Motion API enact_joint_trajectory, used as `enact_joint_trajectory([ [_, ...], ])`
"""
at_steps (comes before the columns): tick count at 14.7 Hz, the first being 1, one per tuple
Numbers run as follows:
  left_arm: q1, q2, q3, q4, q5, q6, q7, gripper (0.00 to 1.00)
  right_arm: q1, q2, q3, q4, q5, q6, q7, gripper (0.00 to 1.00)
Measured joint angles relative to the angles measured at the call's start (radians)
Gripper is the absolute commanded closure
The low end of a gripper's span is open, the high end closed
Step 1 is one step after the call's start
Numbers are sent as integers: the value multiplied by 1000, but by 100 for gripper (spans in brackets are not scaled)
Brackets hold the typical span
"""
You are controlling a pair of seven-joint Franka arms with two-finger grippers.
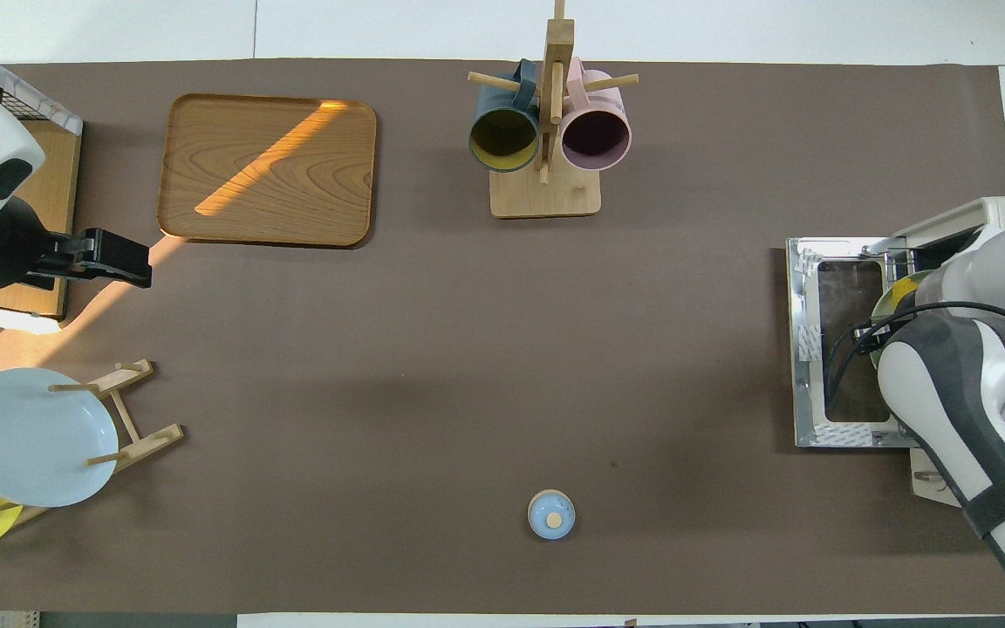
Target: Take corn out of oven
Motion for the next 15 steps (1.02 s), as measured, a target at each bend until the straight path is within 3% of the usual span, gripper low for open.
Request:
enact_joint_trajectory([
  [4,0,0,0,0,0,0,0,0,10,-22,9,-3,-17,-1,-3,100],
  [8,0,0,0,0,0,0,0,0,123,-22,15,29,-17,-34,14,100],
  [11,0,0,0,0,0,0,0,0,259,10,19,140,-16,-144,166,100],
  [15,0,0,0,0,0,0,0,0,433,113,23,304,-13,-214,376,100],
])
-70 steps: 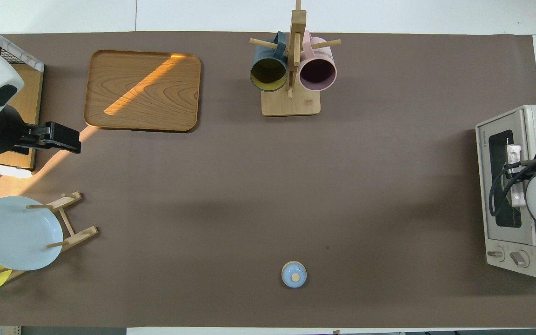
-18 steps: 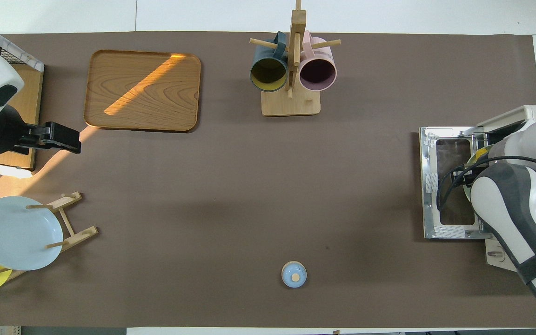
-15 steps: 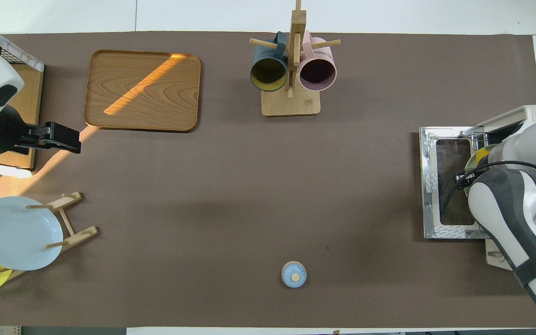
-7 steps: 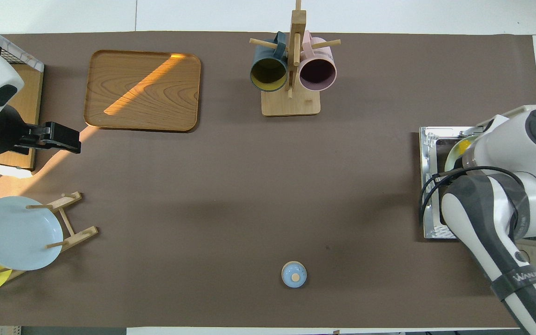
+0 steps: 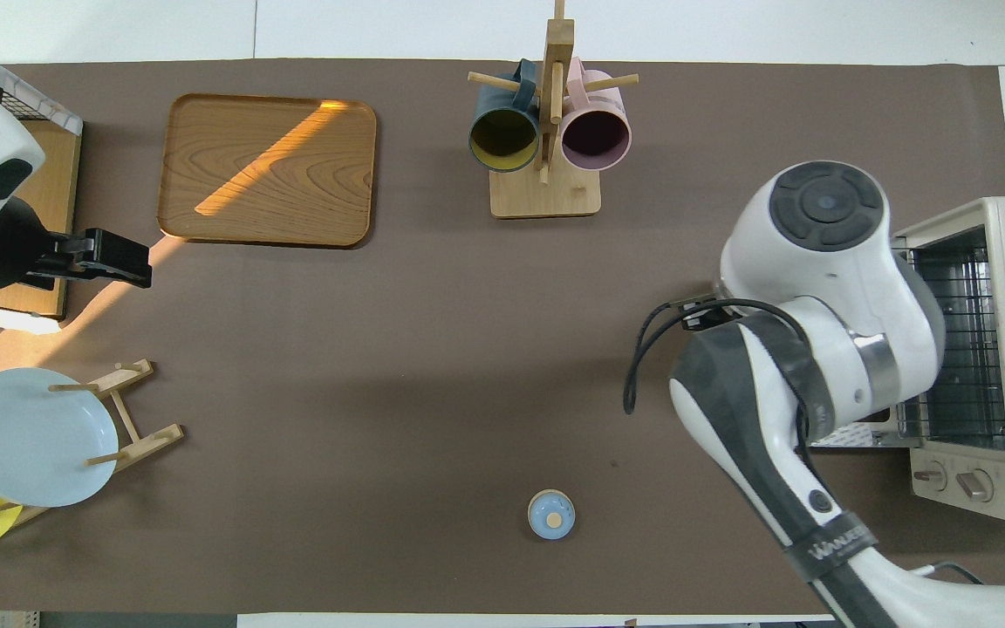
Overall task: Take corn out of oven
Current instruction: 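Carry the plate to the table center and set it down with the right gripper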
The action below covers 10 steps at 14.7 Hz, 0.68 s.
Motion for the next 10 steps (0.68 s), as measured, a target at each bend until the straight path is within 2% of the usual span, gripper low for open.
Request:
enact_joint_trajectory([
  [2,0,0,0,0,0,0,0,0,90,79,0,107,4,-49,140,100],
  [5,0,0,0,0,0,0,0,0,219,241,1,282,37,-71,379,100],
  [7,0,0,0,0,0,0,0,0,256,315,2,333,78,-21,465,100],
  [10,0,0,0,0,0,0,0,0,293,361,2,337,125,99,561,100],
])
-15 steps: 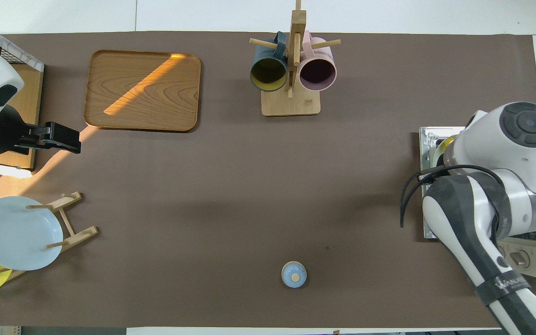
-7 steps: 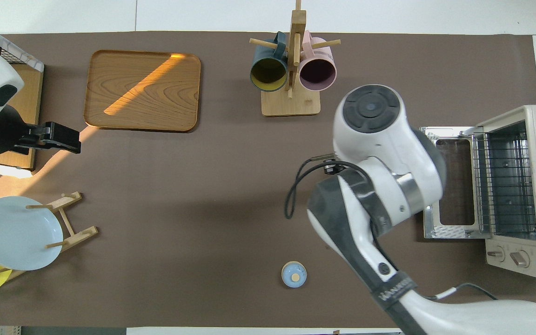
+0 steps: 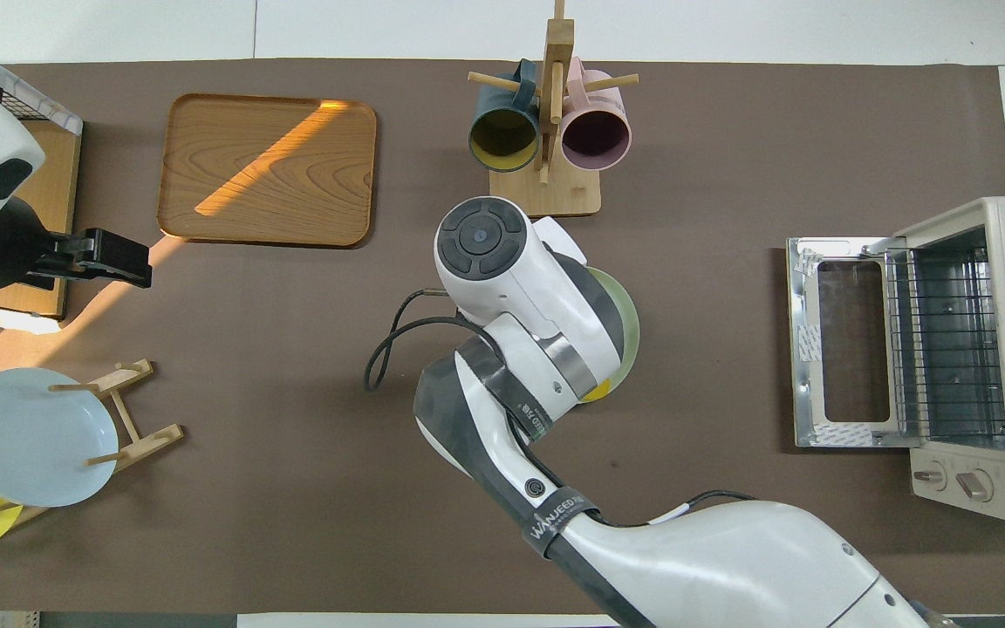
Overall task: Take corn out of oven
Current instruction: 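Carry the plate to the table center and set it down with the right gripper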
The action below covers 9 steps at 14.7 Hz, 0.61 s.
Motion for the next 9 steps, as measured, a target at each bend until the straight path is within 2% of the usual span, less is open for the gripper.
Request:
enact_joint_trajectory([
  [1,0,0,0,0,0,0,0,0,4,6,0,-1,15,18,15,100],
  [3,0,0,0,0,0,0,0,0,1,9,-2,-1,65,44,38,80],
  [4,0,0,0,0,0,0,0,0,-3,9,-3,0,84,55,42,66],
  [6,0,0,0,0,0,0,0,0,-8,7,-6,5,90,68,43,59],
  [9,0,0,0,0,0,0,0,0,-27,-9,-12,27,80,44,12,59],
])
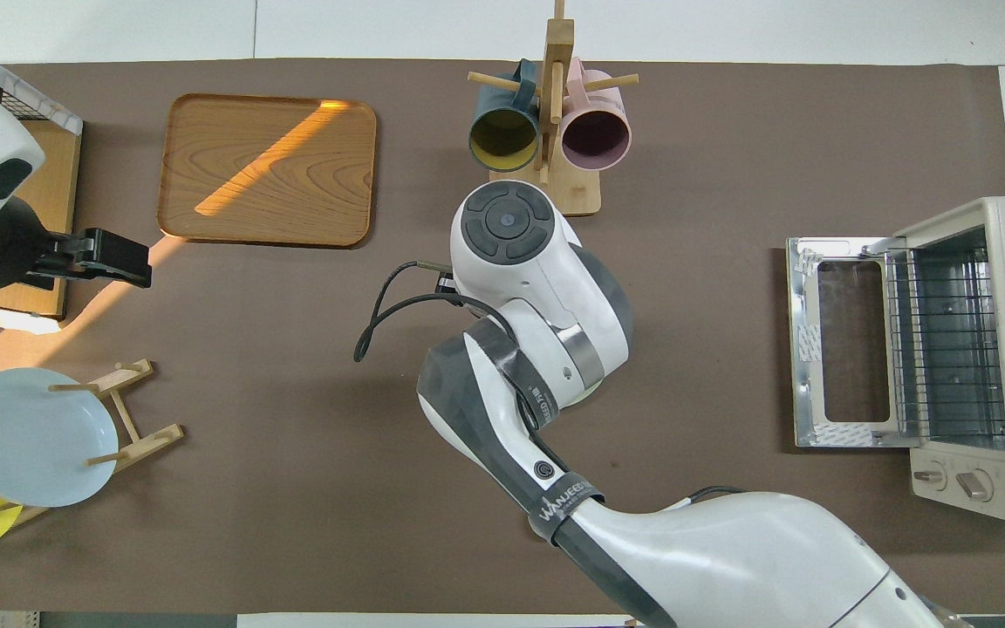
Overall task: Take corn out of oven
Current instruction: 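Carry the plate to the table center and set it down with the right gripper, then lift the yellow corn with the left gripper while the right gripper withdraws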
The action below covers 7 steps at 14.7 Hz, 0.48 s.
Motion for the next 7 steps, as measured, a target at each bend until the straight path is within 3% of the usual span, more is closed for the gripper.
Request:
enact_joint_trajectory([
  [4,-5,0,-12,-4,-3,22,-12,0,-102,-69,-8,0,-86,-165,-166,57],
  [7,-88,3,-21,-39,-10,90,-105,0,-213,-124,-11,-85,-98,-205,-259,56],
])
